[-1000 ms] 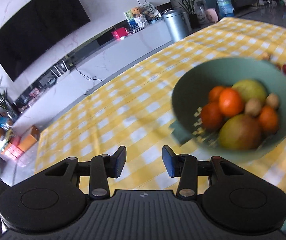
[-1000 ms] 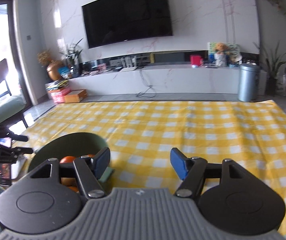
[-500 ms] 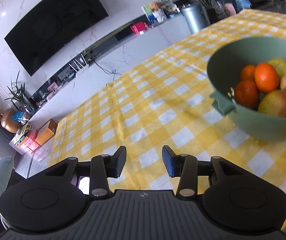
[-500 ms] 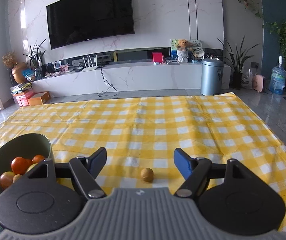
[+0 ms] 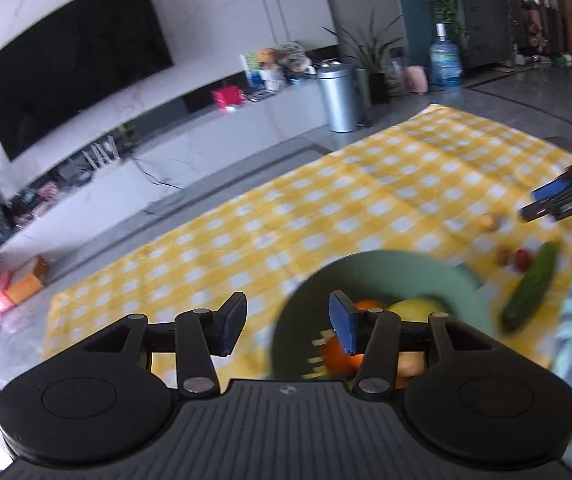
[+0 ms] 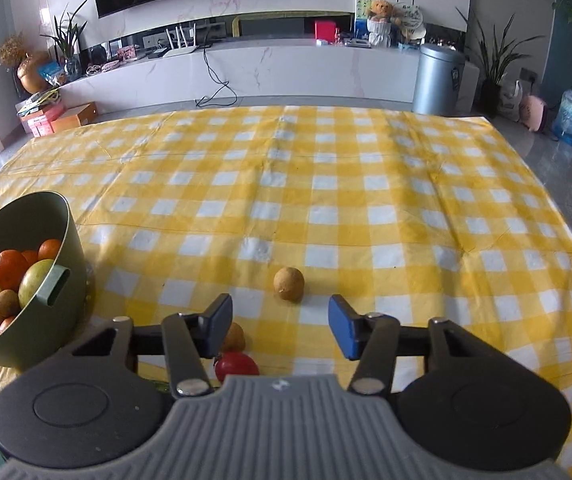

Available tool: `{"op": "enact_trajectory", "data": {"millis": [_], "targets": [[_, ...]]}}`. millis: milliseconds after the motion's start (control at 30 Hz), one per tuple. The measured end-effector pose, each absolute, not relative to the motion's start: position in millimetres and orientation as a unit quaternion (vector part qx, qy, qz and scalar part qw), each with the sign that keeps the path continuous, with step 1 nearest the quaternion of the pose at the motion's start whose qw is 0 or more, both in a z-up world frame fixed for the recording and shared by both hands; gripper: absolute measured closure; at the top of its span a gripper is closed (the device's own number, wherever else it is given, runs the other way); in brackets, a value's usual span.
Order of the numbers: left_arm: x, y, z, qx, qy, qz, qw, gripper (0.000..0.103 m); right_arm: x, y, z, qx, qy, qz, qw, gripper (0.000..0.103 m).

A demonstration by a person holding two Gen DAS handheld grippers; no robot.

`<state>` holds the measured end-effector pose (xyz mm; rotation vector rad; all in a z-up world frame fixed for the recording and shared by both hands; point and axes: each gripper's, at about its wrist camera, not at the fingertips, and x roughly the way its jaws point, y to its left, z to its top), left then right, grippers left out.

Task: Organize fruits
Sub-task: 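Grasp another kiwi with the left tool while the right tool grasps a small brown fruit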

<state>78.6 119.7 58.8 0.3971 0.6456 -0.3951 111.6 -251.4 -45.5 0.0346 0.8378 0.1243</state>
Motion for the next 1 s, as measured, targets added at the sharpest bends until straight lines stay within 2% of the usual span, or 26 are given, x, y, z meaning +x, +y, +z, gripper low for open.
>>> {"op": "enact_trajectory", "data": {"millis": [167,433,733,900,1000], "targets": [[82.1,66.9,61.0,0.127,0.352,-0.249,0.893,0.046,129.0,-258.3,-53.8,0.024,0.424,0.080,0.902,0.066],[98.0,-1.9,39.4,0.072,0.421,-0.280,0.860,0.049,153.4,-260.7,-69.2,0.036,0.439,0.102,0.892,0.068],[123.0,-44.8,-1.4,0.031,0.471,-0.273,0.838,0.059,178.9,-265.2,-85.7,0.045,0.447,0.100,0.888,0.073],[133.2,-62.8,-20.8,0.011,0.491,-0.268,0.829,0.060,185.7,-262.9,-93.1,0.036,0.452,0.103,0.885,0.081],[140.5,-69.6,-32.0,-0.005,0.504,-0.261,0.823,0.061,187.2,-265.2,-94.9,0.045,0.454,0.107,0.883,0.082]]}}
